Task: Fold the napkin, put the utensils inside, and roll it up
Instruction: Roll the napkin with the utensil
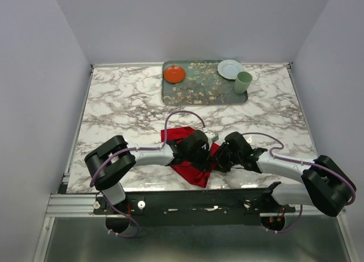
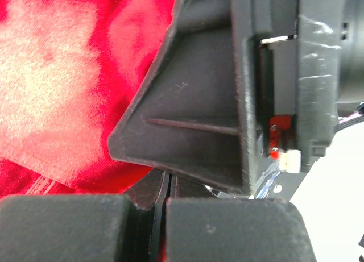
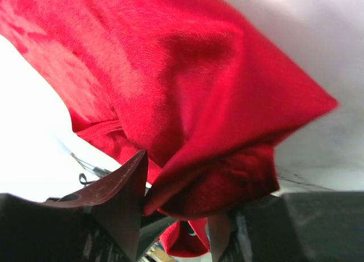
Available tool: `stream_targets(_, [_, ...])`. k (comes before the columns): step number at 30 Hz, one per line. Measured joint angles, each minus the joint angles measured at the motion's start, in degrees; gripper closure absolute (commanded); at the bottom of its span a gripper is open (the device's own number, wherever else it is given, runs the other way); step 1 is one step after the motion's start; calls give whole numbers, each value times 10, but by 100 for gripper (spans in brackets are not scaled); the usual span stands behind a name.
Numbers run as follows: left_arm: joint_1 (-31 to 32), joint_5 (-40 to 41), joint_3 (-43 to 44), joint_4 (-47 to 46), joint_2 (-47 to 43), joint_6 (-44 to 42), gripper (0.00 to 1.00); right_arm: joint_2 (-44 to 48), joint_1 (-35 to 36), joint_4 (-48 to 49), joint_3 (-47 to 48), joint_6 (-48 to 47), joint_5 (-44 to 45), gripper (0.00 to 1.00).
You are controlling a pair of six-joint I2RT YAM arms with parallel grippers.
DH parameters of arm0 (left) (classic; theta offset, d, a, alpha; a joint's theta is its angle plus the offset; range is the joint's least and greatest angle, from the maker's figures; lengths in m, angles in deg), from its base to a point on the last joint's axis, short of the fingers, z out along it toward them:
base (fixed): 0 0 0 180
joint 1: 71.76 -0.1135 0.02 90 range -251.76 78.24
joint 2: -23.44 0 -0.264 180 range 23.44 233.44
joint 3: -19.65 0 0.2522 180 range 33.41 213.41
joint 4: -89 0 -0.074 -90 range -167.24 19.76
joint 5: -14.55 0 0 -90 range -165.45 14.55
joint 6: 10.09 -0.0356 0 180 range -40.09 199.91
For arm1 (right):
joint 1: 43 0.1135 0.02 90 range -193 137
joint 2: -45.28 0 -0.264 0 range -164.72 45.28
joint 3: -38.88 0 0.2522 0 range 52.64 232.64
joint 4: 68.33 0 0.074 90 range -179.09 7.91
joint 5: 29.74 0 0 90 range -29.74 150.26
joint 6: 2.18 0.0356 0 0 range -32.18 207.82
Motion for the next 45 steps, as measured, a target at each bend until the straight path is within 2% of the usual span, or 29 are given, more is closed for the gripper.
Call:
stream_targets(3, [0, -1, 0, 6, -3, -5, 100, -9, 11, 2, 2, 15, 7, 66])
stream_targets(5, [0, 0, 0, 9, -7, -8, 100, -11, 13, 2, 2, 20, 8, 83])
stream_targets(8, [2, 4, 0, 13, -11, -15, 89, -11, 15, 0, 2, 30, 12, 94])
stream_targets(9, [6, 13, 0, 16, -13, -19, 79, -11, 16, -4, 4, 31, 12, 98])
stream_targets(11, [15, 35, 0, 22, -21, -28, 67, -11, 16, -20, 12, 33, 14, 99])
stream_targets(13, [28, 64, 0, 32, -35, -33, 57, -11, 18, -42, 25, 35, 18, 100])
stream_targets(15, [44, 95, 0, 41, -49, -39, 53, -12, 19, -58, 35, 35, 21, 100])
stream_targets(16, [59, 125, 0, 47, -59, -45, 37, -12, 19, -66, 40, 35, 22, 100])
stream_targets(18, [78, 158, 2, 58, -70, -51, 22, -13, 19, -88, 52, 34, 25, 99])
stream_targets(19, [89, 181, 2, 66, -75, -55, 2, -16, 19, -98, 59, 33, 27, 99])
stream_targets(27, [163, 361, 13, 117, -71, -81, 1, -29, 19, -148, 95, 31, 38, 99])
stream_targets(33, [205, 457, 33, 137, -22, -89, 14, -43, 19, -159, 95, 36, 39, 99])
stream_targets(39, [219, 502, 35, 141, 13, -100, 39, -48, 19, -164, 98, 40, 39, 99])
stream_targets(40, [219, 504, 37, 141, 17, -103, 51, -48, 19, -164, 99, 40, 39, 99])
stream_targets(42, [219, 506, 42, 141, 29, -103, 58, -48, 19, -164, 102, 42, 39, 99])
stream_targets(43, [219, 506, 43, 139, 33, -104, 72, -48, 19, -164, 102, 42, 39, 99])
stream_targets(45, [219, 503, 43, 137, 34, -104, 80, -48, 19, -164, 102, 45, 39, 96])
